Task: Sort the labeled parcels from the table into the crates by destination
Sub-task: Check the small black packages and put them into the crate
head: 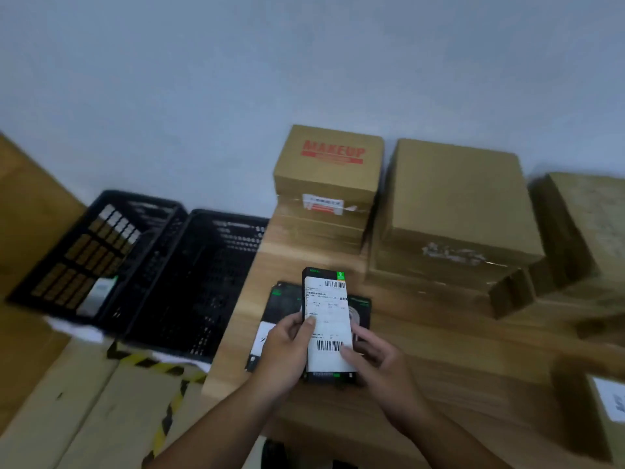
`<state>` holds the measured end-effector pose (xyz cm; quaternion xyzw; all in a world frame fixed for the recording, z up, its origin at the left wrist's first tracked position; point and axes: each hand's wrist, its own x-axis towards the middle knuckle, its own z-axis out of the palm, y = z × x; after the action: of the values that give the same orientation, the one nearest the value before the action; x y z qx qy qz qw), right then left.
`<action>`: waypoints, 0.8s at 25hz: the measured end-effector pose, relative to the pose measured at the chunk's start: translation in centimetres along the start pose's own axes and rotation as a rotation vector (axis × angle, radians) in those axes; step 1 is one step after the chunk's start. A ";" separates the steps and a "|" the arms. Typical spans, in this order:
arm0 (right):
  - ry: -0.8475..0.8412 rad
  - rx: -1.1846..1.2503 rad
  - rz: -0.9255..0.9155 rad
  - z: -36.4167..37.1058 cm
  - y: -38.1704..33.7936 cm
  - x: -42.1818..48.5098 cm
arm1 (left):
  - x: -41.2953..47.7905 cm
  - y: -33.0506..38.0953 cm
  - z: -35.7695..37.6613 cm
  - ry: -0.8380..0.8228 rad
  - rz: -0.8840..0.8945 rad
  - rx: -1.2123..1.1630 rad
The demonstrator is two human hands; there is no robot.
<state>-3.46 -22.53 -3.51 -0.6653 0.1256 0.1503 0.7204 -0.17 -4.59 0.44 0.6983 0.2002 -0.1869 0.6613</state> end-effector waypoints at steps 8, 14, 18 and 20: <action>-0.311 -0.138 -0.049 8.1 -0.1 2.2 | -7.5 -4.7 -12.0 0.558 0.068 0.502; -0.498 -0.201 0.014 18.5 1.5 1.8 | -15.3 -8.1 -20.0 0.827 0.078 0.863; -0.634 -0.219 0.030 26.6 1.8 0.1 | -19.3 -11.1 -25.5 0.919 -0.019 0.848; -0.674 -0.236 0.028 30.5 2.1 -0.9 | -20.7 -12.4 -28.4 0.962 -0.043 0.847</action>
<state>-5.64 7.94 -2.56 -0.6553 -0.1282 0.3848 0.6372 -24.39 23.68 2.42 0.9008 0.3972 0.0711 0.1605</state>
